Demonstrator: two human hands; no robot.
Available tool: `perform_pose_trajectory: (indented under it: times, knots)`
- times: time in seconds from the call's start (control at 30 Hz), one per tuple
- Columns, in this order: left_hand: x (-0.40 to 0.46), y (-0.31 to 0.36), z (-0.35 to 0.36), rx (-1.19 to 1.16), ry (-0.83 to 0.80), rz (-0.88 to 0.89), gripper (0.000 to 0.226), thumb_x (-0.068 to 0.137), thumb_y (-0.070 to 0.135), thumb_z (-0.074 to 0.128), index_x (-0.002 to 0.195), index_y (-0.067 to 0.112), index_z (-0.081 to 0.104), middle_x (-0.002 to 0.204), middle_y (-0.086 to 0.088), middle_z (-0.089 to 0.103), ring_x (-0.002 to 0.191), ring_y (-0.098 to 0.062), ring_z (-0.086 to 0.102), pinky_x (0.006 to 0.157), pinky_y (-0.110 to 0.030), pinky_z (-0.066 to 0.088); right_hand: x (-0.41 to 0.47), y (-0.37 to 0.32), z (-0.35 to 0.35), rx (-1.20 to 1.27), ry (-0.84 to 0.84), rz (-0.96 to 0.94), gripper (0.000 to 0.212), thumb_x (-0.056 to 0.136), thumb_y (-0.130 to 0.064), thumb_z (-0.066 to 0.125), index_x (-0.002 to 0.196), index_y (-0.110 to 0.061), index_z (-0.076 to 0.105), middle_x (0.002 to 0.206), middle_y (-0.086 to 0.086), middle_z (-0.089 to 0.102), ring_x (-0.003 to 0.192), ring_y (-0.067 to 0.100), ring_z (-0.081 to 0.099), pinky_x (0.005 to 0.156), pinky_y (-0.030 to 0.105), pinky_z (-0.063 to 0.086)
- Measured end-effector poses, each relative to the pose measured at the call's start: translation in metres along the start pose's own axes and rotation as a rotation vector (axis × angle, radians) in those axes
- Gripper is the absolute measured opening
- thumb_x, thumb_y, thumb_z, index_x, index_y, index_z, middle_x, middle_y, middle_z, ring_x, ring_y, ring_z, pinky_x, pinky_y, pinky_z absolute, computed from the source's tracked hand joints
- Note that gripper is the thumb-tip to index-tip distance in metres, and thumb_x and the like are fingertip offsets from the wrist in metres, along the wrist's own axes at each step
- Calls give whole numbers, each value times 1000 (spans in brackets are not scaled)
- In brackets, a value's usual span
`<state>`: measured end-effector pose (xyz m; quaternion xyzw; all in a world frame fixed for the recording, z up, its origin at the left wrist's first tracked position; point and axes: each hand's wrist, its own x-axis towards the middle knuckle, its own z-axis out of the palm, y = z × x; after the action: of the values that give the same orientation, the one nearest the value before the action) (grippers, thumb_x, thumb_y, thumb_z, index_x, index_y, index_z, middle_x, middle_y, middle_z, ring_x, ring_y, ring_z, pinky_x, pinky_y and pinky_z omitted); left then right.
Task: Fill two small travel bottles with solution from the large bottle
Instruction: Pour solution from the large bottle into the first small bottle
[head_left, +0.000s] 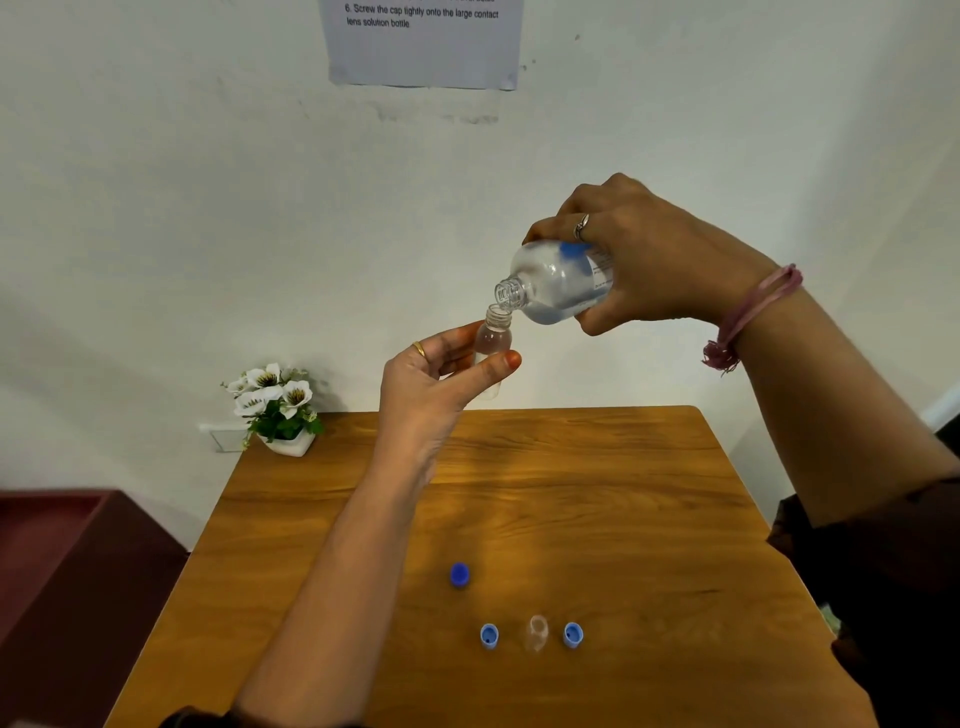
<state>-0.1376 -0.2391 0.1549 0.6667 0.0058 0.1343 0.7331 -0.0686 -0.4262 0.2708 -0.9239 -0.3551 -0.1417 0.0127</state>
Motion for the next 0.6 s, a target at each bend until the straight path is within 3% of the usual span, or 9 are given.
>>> perform_pose_trajectory:
  times: [0.6]
  knots:
    - [0,-3,2,-9,8,-6,42,57,33,86,97,26,76,99,3,76,105,-21,67,94,-36,54,-2,0,0,-18,-12,-1,84,64,-29,83,139,-24,43,124,5,52,114,25,41,90,38,43]
